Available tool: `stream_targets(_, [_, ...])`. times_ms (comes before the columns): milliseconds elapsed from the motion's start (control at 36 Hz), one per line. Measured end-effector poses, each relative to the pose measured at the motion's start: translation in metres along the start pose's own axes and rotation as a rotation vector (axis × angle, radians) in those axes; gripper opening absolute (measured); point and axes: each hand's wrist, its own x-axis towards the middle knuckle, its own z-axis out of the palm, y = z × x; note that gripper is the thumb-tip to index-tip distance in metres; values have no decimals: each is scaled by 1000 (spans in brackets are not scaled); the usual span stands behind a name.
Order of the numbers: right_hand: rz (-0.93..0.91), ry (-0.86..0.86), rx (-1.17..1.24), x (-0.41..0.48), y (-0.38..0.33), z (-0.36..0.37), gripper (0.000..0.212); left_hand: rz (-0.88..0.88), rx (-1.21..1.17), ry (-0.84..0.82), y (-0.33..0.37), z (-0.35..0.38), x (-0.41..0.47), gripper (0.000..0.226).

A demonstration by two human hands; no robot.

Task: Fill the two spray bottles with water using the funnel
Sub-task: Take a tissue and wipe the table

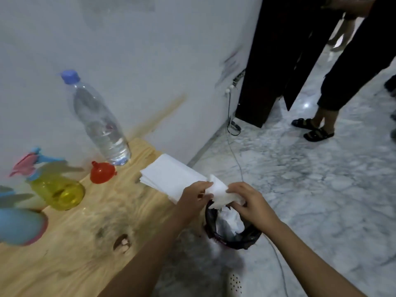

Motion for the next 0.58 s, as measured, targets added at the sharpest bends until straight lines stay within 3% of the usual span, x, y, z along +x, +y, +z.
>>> stream_targets(306, [322,-100,-74,3,123,-41,30,-85,232,-308,21,124,95,41])
stream_targets(472, [441,-231,-130,12,179,-45,48,-169,302,-394,13,158,138,61])
stream_targets(583, [484,-258,-132,10,196,-47,48,-220,387,-419,5,168,149,64])
